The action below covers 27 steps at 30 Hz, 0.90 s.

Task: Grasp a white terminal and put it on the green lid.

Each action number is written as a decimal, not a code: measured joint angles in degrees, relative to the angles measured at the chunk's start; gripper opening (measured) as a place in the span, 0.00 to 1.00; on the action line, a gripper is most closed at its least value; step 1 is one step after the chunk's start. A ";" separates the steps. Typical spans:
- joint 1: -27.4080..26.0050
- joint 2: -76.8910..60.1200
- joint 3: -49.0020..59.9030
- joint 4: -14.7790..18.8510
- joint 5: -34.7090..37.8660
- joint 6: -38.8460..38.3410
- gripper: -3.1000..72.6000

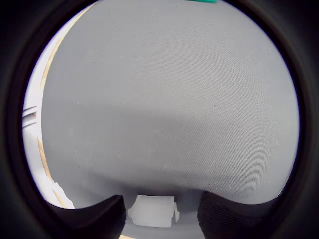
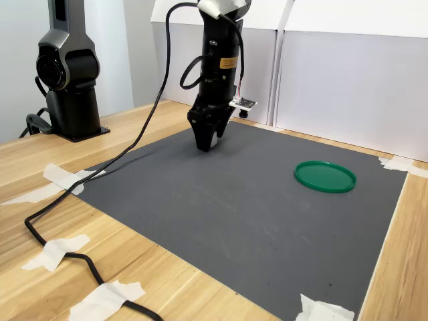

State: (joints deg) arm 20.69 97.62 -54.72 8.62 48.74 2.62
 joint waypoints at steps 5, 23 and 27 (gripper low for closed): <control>0.00 0.01 0.00 0.13 -0.26 0.00 0.62; 0.00 -0.91 -1.45 -0.09 0.74 -2.61 0.46; 0.00 -0.96 -6.07 -0.10 3.39 -3.26 0.46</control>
State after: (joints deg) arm 20.69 96.66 -60.78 8.52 52.14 -0.64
